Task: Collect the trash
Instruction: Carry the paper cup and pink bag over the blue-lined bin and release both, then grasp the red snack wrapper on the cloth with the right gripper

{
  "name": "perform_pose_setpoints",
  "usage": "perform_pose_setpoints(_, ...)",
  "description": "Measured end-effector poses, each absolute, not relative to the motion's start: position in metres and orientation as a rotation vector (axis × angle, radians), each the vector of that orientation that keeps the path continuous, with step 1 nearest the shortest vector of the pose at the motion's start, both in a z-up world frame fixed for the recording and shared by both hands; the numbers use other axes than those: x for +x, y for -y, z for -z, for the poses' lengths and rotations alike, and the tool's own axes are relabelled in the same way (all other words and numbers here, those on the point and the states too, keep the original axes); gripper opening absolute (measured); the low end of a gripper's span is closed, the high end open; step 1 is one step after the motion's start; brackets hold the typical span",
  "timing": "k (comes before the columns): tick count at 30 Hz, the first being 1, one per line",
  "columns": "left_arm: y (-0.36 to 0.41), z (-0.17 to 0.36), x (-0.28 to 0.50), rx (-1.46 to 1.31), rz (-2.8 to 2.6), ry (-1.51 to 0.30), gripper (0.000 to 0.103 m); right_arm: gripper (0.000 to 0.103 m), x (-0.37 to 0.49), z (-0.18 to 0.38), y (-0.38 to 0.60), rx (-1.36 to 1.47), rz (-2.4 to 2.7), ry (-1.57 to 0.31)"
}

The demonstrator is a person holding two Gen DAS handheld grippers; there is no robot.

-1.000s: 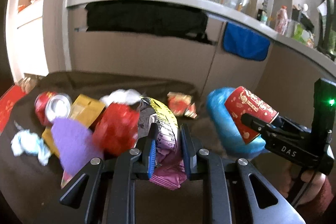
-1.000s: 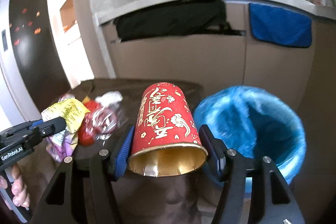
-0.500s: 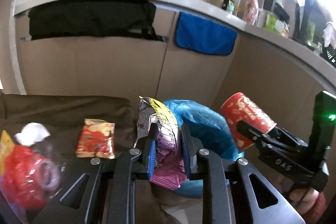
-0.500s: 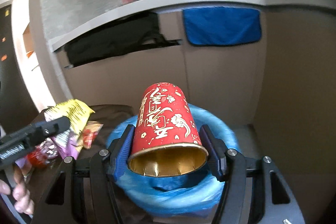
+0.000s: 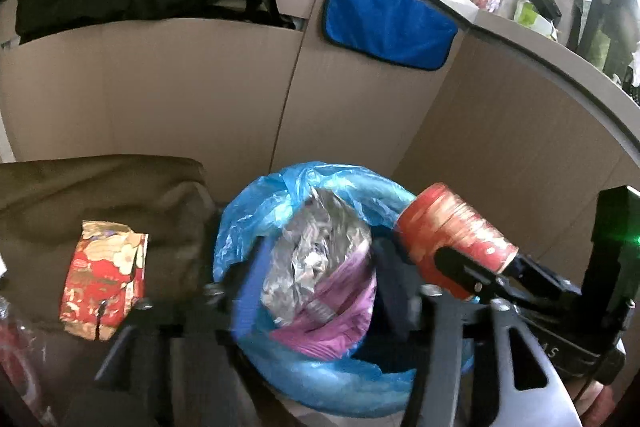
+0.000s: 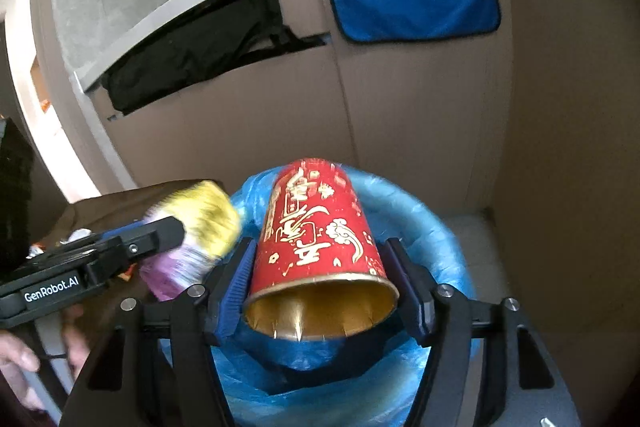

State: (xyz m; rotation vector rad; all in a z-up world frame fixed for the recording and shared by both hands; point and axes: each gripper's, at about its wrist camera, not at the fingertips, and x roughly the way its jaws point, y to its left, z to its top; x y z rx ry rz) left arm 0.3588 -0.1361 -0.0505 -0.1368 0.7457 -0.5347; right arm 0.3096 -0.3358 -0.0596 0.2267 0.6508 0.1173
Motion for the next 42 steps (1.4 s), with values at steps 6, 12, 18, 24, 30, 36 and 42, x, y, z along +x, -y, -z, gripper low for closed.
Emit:
perform_pose_setpoints(6, 0.13, 0.049, 0.356, -0.139, 0.505, -0.724, 0.058, 0.086, 0.304, 0.06, 0.331, 0.178, -0.087, -0.613)
perform_pose_setpoints(12, 0.096, 0.038, 0.334, -0.136, 0.395, -0.674, 0.06, 0.086, 0.289, 0.047, 0.329, 0.164, -0.082, -0.557)
perform_pose_setpoints(18, 0.039, 0.025, 0.289, -0.111, 0.241, -0.586, 0.062, 0.086, 0.277, 0.038, 0.301, 0.117, -0.157, -0.549)
perform_pose_setpoints(24, -0.023, 0.015, 0.234, -0.074, 0.118, -0.482, 0.07, 0.076, 0.278, 0.036, 0.24, 0.046, -0.287, -0.583)
perform_pose_setpoints(30, -0.076, 0.025, 0.205, -0.108, 0.057, -0.481, 0.071, 0.074, 0.289, 0.04, 0.176, 0.016, -0.398, -0.637)
perform_pose_setpoints(36, -0.113, 0.04, 0.19, -0.154, 0.031, -0.533, 0.071, 0.063, 0.307, 0.053, 0.125, -0.024, -0.416, -0.695)
perform_pose_setpoints(42, -0.137, 0.043, 0.179, -0.152, -0.024, -0.522, 0.071, 0.05, 0.336, 0.062, 0.105, -0.029, -0.355, -0.733)
